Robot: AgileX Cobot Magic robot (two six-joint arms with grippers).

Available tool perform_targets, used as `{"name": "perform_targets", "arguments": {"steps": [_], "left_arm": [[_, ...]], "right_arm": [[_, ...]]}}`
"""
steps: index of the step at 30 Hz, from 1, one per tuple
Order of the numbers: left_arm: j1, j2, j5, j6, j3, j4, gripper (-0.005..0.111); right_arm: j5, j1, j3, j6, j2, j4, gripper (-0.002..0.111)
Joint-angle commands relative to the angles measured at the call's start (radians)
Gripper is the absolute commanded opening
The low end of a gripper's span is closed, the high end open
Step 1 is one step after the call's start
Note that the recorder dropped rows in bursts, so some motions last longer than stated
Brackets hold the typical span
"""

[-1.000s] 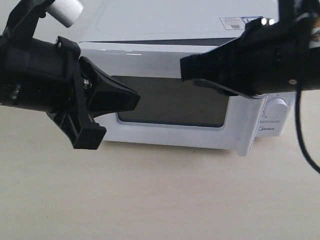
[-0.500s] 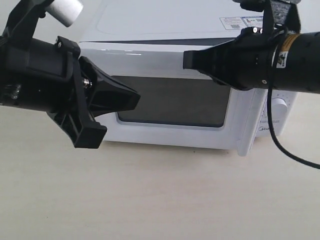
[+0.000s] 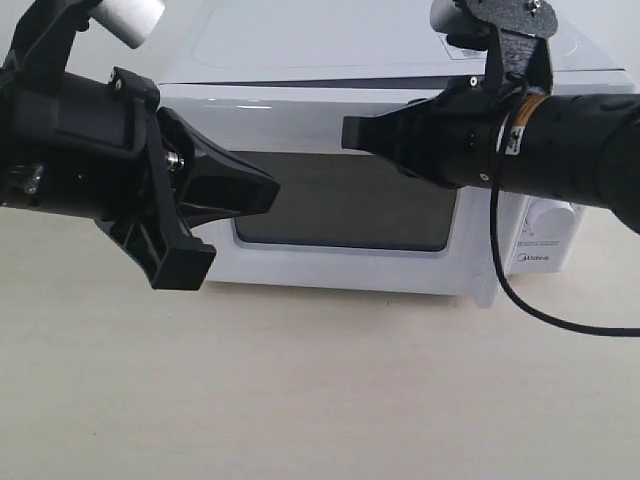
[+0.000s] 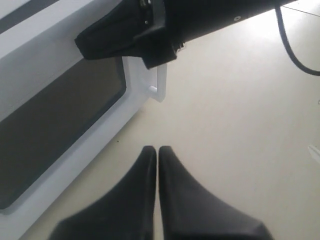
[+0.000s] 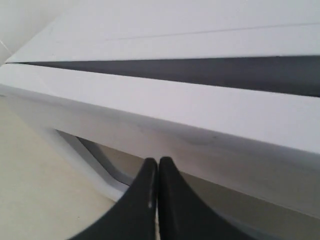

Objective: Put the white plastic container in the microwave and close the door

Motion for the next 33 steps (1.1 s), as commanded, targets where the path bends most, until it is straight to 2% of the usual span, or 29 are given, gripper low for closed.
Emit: {"name": "perform_targets", "arguments": {"steps": [1, 6, 10, 21, 33], "left_arm": [[-0.003, -0.005, -0.004, -0.006, 0.004, -0.014, 0.004], [-0.003, -0.005, -0.023, -0.006, 0.004, -0.014, 0.004], [-0.003, -0.005, -0.028, -0.006, 0.004, -0.014, 0.004], [-0.003, -0.005, -0.041, -0.006, 0.004, -0.014, 0.004], [-0.003, -0.005, -0.048, -0.006, 0.004, -0.019, 0.004]], "right_arm": [[-0.021, -0.007, 0.002, -0.164, 0.012, 0.157, 0.0], [0.011, -0.007, 0.002, -0.202, 0.006, 0.184, 0.0], [-0.047, -0.007, 0.002, -0.215, 0.002, 0.2, 0.0], [-0.12, -0.007, 0.002, -0.615, 0.017, 0.604, 0.0], [-0.193, -0.007, 0.002, -0.628, 0.052, 0.622, 0.0]]}}
